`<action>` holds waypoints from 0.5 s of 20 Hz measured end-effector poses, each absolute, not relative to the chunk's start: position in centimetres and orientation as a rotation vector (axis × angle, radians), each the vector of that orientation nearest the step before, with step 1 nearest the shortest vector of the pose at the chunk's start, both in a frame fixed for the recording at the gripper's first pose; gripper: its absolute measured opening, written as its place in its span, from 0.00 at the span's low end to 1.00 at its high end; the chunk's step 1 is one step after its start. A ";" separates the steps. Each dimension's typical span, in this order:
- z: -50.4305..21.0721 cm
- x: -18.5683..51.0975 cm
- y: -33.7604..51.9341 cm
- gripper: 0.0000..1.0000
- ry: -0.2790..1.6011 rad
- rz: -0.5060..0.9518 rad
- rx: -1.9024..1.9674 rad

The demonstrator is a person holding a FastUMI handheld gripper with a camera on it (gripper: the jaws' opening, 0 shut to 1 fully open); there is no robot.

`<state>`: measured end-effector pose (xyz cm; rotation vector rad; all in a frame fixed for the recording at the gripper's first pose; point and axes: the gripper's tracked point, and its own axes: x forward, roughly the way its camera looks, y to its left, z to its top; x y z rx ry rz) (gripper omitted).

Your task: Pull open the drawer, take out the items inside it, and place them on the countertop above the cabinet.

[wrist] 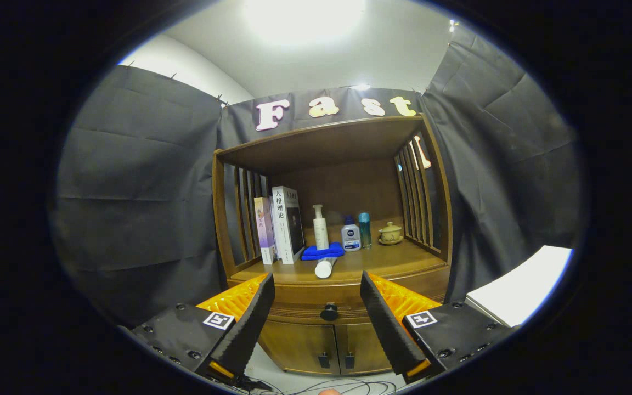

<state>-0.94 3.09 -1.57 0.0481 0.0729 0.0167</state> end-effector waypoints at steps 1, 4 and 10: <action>-1.6 -0.9 3.2 0.98 0.074 0.020 0.051; -1.2 -0.8 3.3 0.98 0.069 0.026 0.052; -1.4 -0.8 3.6 0.98 0.071 0.036 0.052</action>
